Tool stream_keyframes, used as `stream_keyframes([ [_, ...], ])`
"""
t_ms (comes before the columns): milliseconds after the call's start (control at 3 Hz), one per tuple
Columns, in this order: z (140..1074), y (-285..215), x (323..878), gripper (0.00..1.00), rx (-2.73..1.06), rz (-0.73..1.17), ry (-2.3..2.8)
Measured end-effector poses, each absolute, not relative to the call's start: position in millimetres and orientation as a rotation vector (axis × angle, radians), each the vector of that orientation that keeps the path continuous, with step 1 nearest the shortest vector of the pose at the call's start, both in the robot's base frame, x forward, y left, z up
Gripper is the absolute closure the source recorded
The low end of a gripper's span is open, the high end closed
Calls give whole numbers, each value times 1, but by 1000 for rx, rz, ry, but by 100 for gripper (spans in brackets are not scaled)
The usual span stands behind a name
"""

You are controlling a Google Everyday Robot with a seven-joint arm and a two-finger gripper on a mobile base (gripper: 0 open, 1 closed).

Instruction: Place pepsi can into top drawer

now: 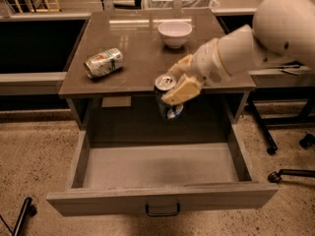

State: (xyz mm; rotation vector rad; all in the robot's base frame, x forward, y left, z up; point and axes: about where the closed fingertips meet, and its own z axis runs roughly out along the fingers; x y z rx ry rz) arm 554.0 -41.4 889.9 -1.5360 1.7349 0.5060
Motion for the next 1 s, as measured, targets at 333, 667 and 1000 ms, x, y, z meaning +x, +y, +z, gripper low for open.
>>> stream_keyframes([
  [333,830,-62,546,100,-1421,513,1784],
  [667,790,-78,546,100,-1333,507,1791],
  [1000,782,-75,546,100,-1336,505,1783],
])
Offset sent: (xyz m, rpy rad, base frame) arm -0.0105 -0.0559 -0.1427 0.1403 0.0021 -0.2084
